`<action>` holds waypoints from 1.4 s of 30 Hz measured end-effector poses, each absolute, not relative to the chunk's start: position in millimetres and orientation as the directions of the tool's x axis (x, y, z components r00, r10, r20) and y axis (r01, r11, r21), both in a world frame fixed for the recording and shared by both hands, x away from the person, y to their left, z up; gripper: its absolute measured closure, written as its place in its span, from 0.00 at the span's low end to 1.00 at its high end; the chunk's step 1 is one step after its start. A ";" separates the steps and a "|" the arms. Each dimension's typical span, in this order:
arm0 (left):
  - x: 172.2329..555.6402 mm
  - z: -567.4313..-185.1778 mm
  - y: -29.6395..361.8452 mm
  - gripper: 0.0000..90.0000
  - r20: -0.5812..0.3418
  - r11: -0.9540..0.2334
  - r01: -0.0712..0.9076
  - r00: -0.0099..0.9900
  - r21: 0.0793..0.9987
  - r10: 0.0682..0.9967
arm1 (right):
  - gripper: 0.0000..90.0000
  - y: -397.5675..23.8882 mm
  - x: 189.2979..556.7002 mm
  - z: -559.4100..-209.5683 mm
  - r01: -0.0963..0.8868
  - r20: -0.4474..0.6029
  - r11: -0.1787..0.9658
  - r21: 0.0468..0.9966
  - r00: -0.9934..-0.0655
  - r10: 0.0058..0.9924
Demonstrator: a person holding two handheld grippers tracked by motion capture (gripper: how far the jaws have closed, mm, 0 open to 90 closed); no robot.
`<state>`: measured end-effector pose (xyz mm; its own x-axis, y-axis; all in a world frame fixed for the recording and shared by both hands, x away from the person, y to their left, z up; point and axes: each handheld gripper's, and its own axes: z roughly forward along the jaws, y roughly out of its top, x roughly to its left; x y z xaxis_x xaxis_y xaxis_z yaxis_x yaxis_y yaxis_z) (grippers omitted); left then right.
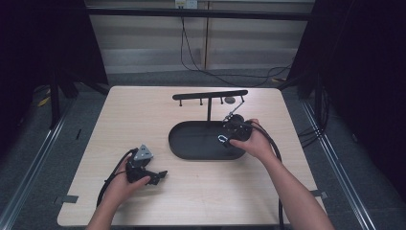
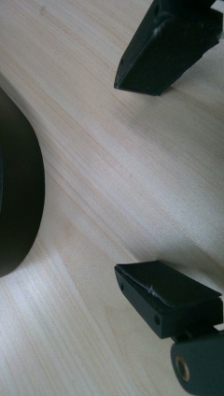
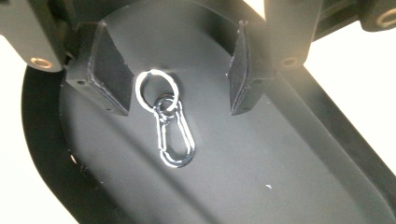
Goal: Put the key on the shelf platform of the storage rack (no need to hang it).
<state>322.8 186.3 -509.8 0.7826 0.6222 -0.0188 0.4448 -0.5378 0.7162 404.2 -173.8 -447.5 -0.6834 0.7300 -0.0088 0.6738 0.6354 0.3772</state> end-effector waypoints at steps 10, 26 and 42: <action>322.8 -509.8 186.3 0.11 -0.019 -0.537 0.445 0.783 0.716 0.622 | 0.37 -174.2 394.2 -445.4 0.667 -0.007 0.638 0.386 -0.689 0.725; 322.8 -509.8 186.3 0.11 -0.019 -0.537 0.445 0.782 0.716 0.622 | 0.36 -184.7 384.8 -435.4 0.662 0.011 0.618 0.424 -0.686 0.727; 322.8 -509.8 186.3 0.11 -0.019 -0.537 0.445 0.783 0.717 0.622 | 0.34 -192.6 371.7 -428.1 0.654 0.039 0.615 0.440 -0.698 0.715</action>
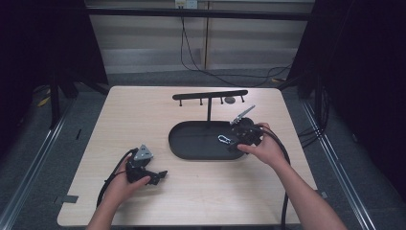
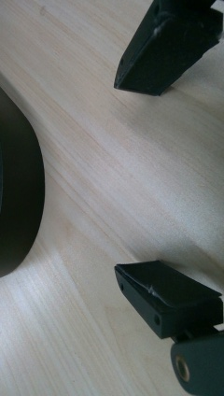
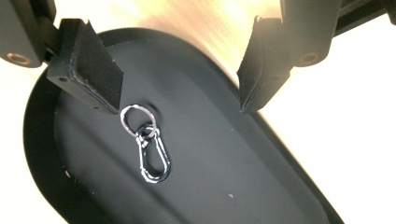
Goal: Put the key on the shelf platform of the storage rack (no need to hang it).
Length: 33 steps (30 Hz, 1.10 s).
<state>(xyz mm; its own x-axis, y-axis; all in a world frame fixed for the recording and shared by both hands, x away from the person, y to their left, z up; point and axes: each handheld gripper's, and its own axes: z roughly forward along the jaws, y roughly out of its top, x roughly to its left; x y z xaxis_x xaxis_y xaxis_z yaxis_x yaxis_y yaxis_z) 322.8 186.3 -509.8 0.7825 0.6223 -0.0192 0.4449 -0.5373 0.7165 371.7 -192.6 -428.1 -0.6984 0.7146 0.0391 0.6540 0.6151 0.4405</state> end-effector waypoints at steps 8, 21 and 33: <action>322.7 -509.8 186.3 0.11 -0.020 -0.537 0.445 0.782 0.717 0.622 | 0.34 -200.5 361.9 -428.0 0.650 0.046 0.610 0.454 -0.701 0.712; 322.7 -509.8 186.2 0.11 -0.020 -0.537 0.445 0.782 0.717 0.623 | 0.34 -214.8 348.6 -427.4 0.653 0.054 0.603 0.459 -0.698 0.715; 322.6 -509.8 186.2 0.11 -0.020 -0.536 0.446 0.782 0.717 0.623 | 0.34 -227.4 334.0 -430.1 0.663 0.060 0.599 0.449 -0.691 0.720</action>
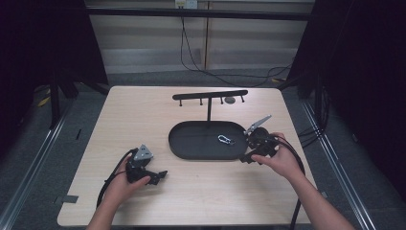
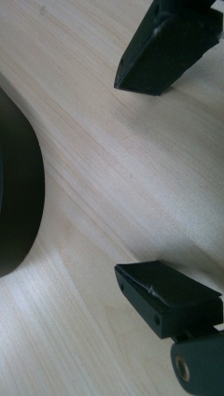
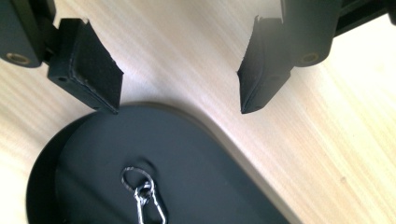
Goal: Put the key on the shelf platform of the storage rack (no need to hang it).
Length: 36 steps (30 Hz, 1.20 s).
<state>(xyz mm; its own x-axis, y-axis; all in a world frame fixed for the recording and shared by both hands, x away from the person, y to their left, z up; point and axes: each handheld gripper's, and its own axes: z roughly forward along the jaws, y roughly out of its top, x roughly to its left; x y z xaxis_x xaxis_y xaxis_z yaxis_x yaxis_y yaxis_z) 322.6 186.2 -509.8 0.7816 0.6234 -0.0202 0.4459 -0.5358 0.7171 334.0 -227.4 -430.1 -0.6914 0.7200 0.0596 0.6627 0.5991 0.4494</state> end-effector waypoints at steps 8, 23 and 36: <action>322.6 -509.8 186.2 0.11 -0.020 -0.536 0.446 0.781 0.717 0.624 | 0.34 -235.7 322.8 -434.4 0.669 0.073 0.599 0.441 -0.692 0.718; 322.4 -509.8 186.1 0.11 -0.020 -0.536 0.446 0.782 0.717 0.623 | 0.34 -252.7 303.4 -447.7 0.684 0.094 0.583 0.438 -0.680 0.727; 322.4 -509.8 186.1 0.11 -0.020 -0.536 0.446 0.782 0.717 0.623 | 0.33 -259.2 290.4 -457.7 0.685 0.089 0.586 0.434 -0.680 0.728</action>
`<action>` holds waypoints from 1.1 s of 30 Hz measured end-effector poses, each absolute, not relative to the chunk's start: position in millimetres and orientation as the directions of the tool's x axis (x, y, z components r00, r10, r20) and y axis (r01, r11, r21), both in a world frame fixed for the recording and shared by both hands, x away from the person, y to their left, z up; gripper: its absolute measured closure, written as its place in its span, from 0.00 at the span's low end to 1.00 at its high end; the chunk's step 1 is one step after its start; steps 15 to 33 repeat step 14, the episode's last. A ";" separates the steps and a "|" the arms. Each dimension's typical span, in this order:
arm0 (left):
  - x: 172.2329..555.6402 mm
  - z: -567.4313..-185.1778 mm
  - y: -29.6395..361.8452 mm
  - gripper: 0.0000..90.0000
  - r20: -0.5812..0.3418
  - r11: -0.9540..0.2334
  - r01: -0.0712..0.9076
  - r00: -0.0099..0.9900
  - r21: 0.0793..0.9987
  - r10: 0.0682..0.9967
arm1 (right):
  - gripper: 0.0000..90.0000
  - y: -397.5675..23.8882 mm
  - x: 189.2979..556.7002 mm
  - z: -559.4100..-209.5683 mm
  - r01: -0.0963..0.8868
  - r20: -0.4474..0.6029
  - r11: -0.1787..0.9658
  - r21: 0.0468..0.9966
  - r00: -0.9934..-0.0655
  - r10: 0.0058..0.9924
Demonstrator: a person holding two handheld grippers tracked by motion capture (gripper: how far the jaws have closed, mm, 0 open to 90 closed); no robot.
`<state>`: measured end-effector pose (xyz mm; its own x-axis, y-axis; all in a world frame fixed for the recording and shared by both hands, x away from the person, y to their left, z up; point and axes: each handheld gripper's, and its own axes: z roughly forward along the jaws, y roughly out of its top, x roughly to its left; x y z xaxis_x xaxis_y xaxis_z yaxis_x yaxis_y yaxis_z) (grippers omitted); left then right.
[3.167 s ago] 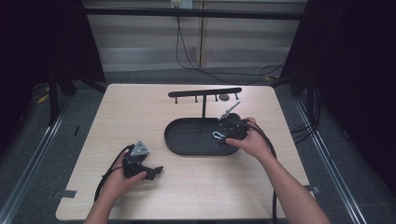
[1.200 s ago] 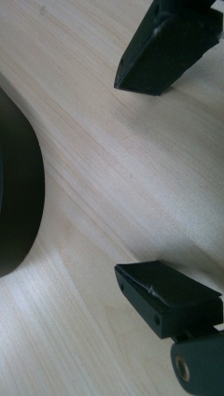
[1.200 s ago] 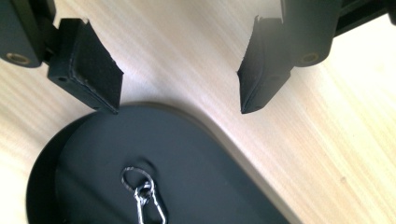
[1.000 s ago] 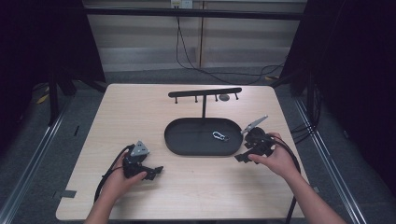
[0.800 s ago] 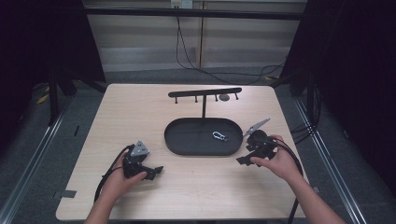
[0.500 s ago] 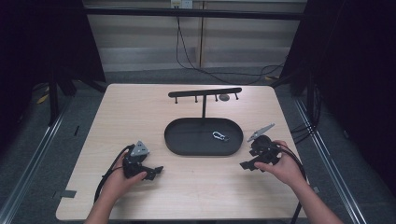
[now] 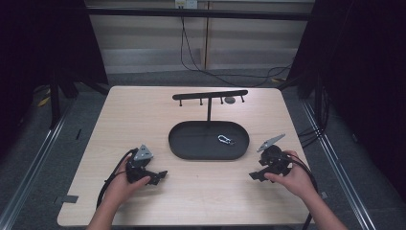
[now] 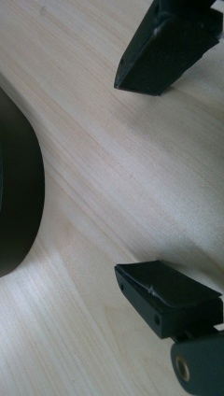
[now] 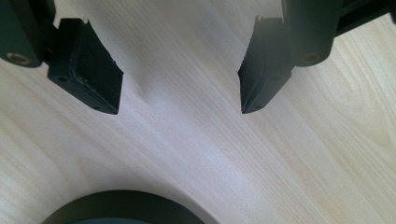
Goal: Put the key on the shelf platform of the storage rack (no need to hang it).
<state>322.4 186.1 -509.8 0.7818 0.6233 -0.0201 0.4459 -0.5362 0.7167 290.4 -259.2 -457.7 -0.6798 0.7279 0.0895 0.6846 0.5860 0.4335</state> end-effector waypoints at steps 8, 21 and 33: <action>322.4 -509.8 186.1 0.11 -0.020 -0.536 0.446 0.782 0.717 0.623 | 0.34 -256.3 286.6 -464.5 0.684 0.087 0.597 0.420 -0.685 0.724; 322.6 -509.6 186.5 0.11 -0.016 -0.543 0.443 0.785 0.713 0.619 | 0.34 -254.2 286.7 -464.0 0.678 0.079 0.601 0.423 -0.688 0.721; 322.6 -509.6 186.5 0.11 -0.016 -0.543 0.443 0.785 0.713 0.619 | 0.34 -254.2 286.7 -464.0 0.678 0.079 0.601 0.423 -0.688 0.721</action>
